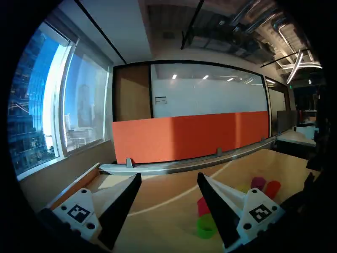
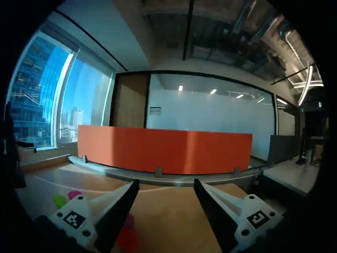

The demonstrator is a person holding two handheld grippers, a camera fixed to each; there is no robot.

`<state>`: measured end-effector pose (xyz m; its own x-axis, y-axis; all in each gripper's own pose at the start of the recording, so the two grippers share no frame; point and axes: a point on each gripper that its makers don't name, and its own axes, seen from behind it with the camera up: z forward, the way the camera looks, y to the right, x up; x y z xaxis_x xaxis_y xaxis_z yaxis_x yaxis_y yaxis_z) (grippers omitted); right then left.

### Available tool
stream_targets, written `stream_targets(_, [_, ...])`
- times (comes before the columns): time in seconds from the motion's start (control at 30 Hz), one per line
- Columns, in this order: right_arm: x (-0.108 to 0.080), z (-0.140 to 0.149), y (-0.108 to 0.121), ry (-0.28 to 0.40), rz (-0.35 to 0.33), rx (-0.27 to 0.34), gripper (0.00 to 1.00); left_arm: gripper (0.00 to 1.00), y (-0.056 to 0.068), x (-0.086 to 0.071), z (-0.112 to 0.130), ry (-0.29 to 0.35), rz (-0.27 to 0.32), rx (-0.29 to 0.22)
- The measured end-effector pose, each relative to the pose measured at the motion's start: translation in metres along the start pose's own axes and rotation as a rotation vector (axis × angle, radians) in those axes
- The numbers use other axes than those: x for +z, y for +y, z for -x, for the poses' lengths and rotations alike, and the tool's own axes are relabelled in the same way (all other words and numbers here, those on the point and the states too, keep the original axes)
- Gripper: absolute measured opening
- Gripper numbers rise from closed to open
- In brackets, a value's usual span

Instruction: Pour water

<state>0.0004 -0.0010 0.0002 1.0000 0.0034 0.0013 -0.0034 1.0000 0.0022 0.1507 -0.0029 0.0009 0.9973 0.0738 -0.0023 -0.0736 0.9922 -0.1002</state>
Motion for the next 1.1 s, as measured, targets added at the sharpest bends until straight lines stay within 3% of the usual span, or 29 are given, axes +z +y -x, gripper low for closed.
stream_targets(0.17, [0.001, -0.002, -0.007, -0.009, -0.023, 0.029, 1.0, 0.98, 0.002, 0.002, -0.009, -0.003, 0.017, -0.009])
stream_targets(0.67, [-0.004, -0.019, -0.022, -0.008, -0.109, 0.032, 1.0, 0.99, 0.031, 0.004, -0.042, 0.013, 0.156, -0.06])
stream_targets(0.87, [-0.011, -0.024, -0.05, -0.011, -0.229, 0.004, 1.0, 0.99, 0.041, 0.001, -0.052, 0.023, 0.222, -0.059])
stream_targets(1.1, [-0.021, -0.03, -0.095, -0.011, -0.411, -0.043, 1.0, 0.98, 0.061, -0.006, -0.058, 0.017, 0.342, -0.084])
